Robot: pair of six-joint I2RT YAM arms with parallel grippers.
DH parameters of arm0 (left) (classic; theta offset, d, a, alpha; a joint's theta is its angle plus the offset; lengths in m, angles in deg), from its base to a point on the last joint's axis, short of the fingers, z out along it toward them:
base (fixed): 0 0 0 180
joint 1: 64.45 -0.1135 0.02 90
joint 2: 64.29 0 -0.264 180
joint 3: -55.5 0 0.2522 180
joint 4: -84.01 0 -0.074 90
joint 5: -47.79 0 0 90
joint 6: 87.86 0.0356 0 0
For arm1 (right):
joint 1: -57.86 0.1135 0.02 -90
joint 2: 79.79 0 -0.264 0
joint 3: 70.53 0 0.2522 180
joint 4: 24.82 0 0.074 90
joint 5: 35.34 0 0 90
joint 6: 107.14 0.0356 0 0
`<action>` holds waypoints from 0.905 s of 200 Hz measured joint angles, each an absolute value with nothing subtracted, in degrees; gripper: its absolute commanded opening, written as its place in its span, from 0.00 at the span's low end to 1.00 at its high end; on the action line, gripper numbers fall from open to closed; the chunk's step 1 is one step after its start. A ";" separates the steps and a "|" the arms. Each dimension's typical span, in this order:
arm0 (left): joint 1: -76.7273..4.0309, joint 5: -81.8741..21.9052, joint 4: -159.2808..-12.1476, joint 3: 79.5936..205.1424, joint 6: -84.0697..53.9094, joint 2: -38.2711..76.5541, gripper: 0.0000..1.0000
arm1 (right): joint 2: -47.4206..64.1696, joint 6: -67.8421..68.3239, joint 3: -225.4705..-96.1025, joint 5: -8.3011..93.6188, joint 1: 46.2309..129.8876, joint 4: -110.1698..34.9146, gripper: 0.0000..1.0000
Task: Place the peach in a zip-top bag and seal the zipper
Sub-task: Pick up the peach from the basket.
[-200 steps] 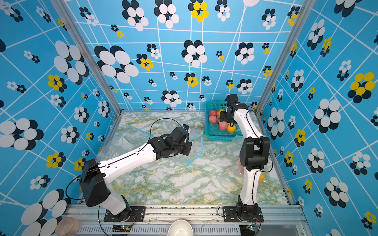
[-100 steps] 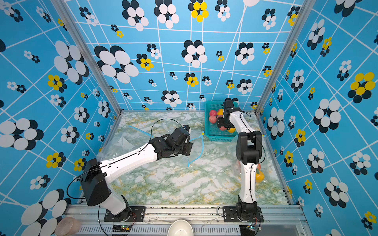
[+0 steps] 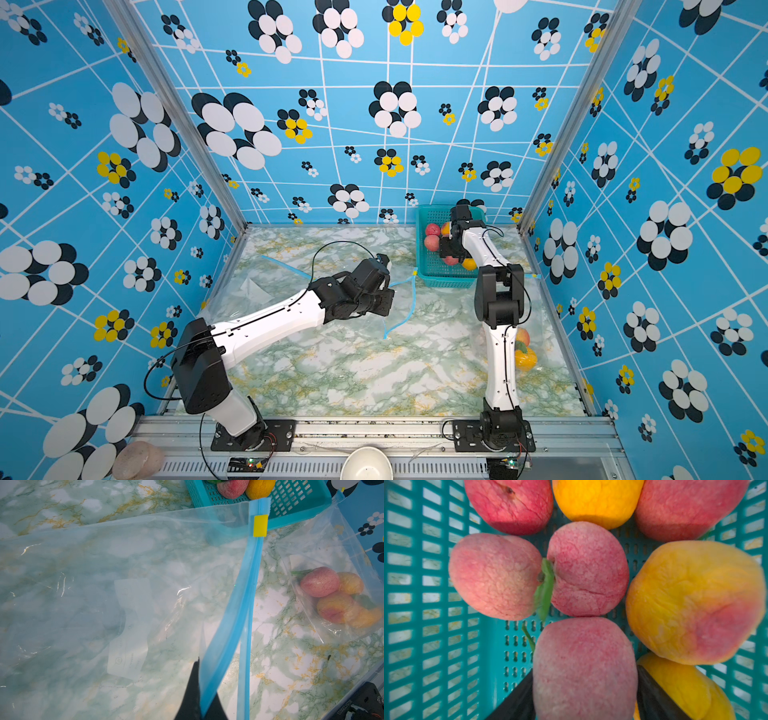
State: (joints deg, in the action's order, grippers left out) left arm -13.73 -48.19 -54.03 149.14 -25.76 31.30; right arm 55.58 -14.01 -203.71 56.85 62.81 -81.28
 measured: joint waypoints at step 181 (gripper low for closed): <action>-14.17 -46.68 -56.45 148.09 -26.42 31.26 0.00 | 23.36 -10.38 -178.77 55.43 67.14 -75.59 0.62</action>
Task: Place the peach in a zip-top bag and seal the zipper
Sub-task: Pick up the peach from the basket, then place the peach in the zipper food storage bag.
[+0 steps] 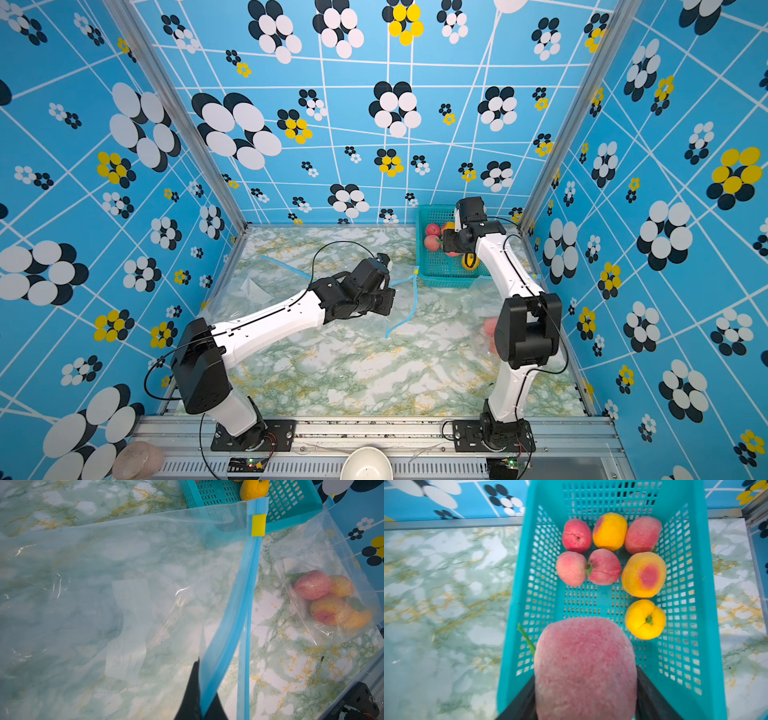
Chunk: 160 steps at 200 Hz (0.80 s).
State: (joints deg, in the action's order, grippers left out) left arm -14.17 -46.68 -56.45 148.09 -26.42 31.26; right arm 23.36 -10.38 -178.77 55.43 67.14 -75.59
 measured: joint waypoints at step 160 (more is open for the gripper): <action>-17.14 -43.10 -61.48 143.54 -27.55 31.17 0.00 | -13.05 3.57 -146.53 47.98 78.68 -69.65 0.61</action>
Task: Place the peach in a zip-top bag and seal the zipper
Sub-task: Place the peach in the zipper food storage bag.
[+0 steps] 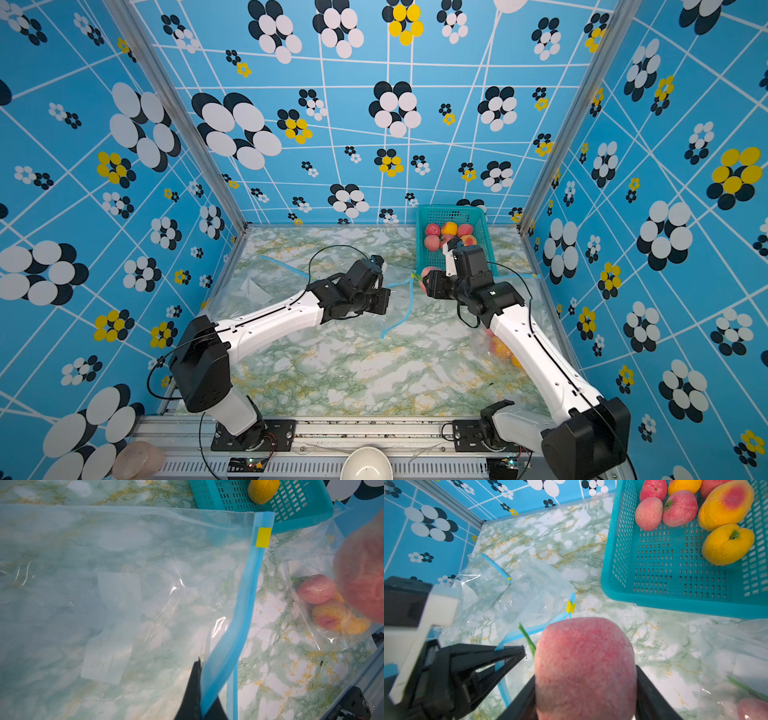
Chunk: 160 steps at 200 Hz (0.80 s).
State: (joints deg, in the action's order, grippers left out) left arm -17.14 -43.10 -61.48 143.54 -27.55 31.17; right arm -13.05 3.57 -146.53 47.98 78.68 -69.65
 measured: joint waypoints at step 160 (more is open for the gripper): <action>-16.31 -42.60 -58.44 147.72 -27.47 24.97 0.00 | 0.37 17.10 -136.13 36.86 85.39 -48.14 0.71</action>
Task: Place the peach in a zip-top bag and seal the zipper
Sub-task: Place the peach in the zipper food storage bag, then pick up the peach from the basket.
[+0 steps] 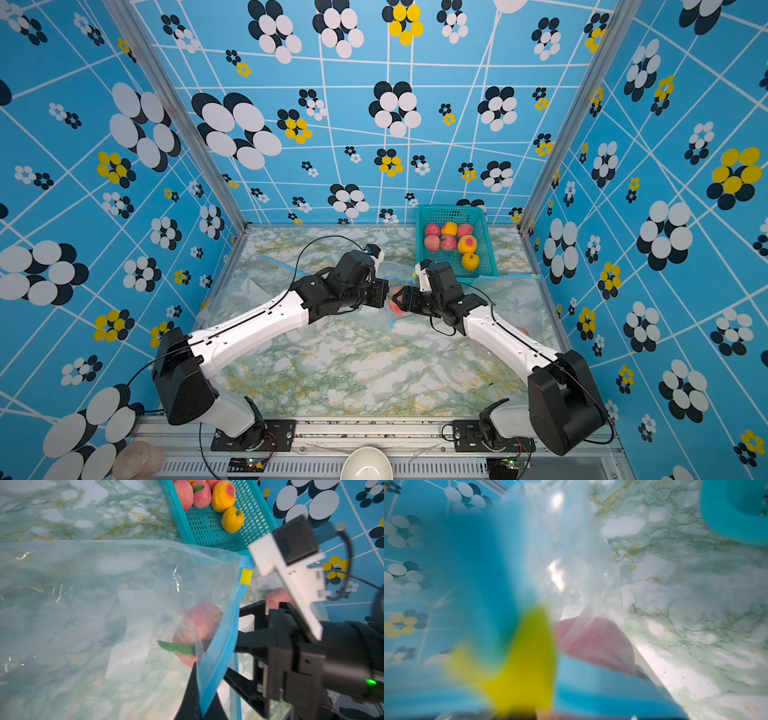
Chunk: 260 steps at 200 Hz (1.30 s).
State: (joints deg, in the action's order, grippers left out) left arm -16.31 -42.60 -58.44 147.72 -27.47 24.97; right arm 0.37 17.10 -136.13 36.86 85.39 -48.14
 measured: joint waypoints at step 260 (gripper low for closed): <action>-18.69 -40.02 -52.87 155.06 -26.37 31.50 0.00 | 35.93 -5.22 -187.12 63.80 65.56 -77.43 0.81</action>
